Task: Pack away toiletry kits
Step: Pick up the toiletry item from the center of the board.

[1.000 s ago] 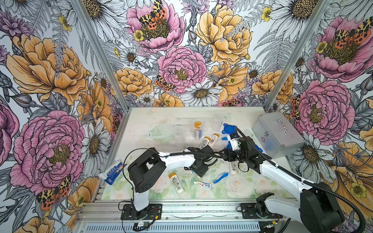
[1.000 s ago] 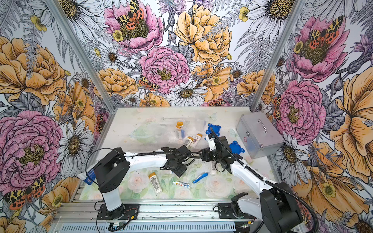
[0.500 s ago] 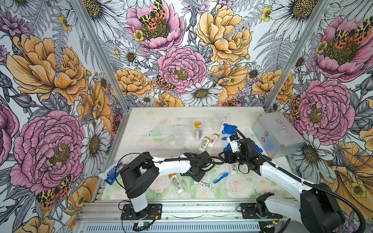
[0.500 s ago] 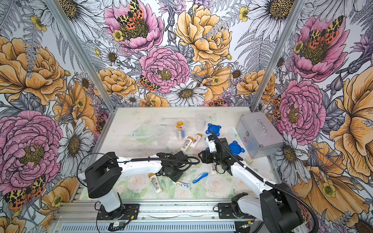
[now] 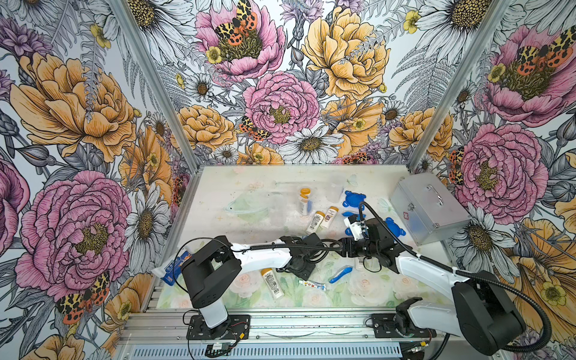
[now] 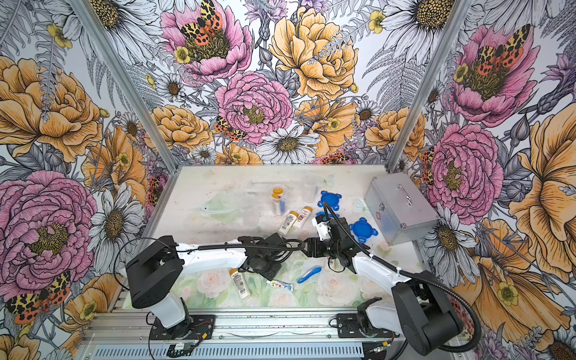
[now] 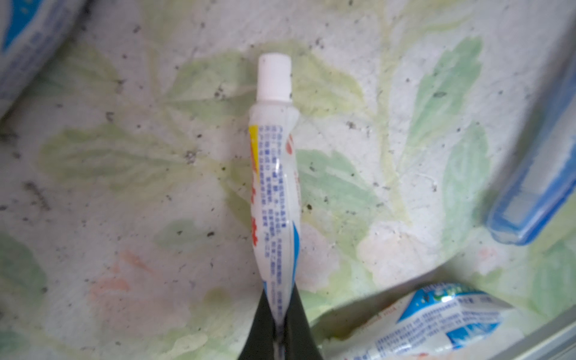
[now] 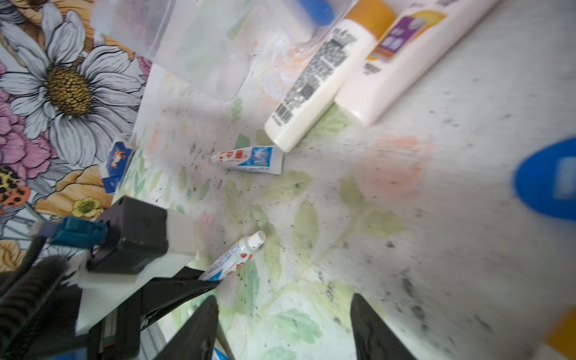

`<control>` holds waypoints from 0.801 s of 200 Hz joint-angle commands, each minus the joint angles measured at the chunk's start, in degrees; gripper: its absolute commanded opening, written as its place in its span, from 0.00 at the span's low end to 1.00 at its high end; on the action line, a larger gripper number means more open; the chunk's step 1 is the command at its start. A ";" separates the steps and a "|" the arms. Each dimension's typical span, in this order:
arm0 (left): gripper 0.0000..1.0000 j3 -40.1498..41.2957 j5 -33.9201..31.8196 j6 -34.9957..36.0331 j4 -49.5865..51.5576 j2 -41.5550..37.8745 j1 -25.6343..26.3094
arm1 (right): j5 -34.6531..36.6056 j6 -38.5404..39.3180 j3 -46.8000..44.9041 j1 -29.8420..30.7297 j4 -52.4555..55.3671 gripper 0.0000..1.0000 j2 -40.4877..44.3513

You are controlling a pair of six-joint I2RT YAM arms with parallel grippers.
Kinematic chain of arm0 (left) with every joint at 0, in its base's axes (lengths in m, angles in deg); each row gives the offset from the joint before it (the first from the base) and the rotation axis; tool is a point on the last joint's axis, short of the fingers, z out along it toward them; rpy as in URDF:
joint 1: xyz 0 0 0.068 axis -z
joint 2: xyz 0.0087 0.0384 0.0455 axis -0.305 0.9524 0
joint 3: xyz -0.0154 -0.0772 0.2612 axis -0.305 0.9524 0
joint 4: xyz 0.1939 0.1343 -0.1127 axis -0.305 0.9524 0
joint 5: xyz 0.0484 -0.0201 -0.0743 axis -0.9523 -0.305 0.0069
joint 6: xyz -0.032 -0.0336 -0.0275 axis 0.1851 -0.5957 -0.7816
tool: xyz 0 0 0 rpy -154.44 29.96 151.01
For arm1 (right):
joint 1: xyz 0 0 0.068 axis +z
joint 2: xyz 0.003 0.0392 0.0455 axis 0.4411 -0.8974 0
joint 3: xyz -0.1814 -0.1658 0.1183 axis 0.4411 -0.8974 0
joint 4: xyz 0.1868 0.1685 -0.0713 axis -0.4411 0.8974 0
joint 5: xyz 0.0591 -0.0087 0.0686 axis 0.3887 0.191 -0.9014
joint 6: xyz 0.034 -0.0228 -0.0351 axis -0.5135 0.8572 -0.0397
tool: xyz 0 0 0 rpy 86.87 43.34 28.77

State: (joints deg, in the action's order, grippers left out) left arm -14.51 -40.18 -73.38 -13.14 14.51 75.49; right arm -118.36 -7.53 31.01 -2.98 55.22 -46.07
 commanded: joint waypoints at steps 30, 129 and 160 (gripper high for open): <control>0.00 1.22 2.29 -1.28 -5.07 -7.20 -2.07 | -9.81 -7.60 1.90 4.84 -16.48 0.69 -7.42; 0.00 4.00 2.32 -0.26 -10.89 -12.18 -0.67 | -11.37 -22.49 4.41 8.50 -38.79 0.64 -19.95; 0.00 4.15 1.55 -0.95 -11.28 -11.99 -0.85 | -11.15 -22.53 4.37 9.18 -38.70 0.26 -20.05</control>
State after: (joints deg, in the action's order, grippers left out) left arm -11.32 -38.49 -73.88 -22.08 3.89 74.57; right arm -128.68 -29.41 33.92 5.42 20.36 -65.68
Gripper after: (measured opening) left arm 0.049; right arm 0.373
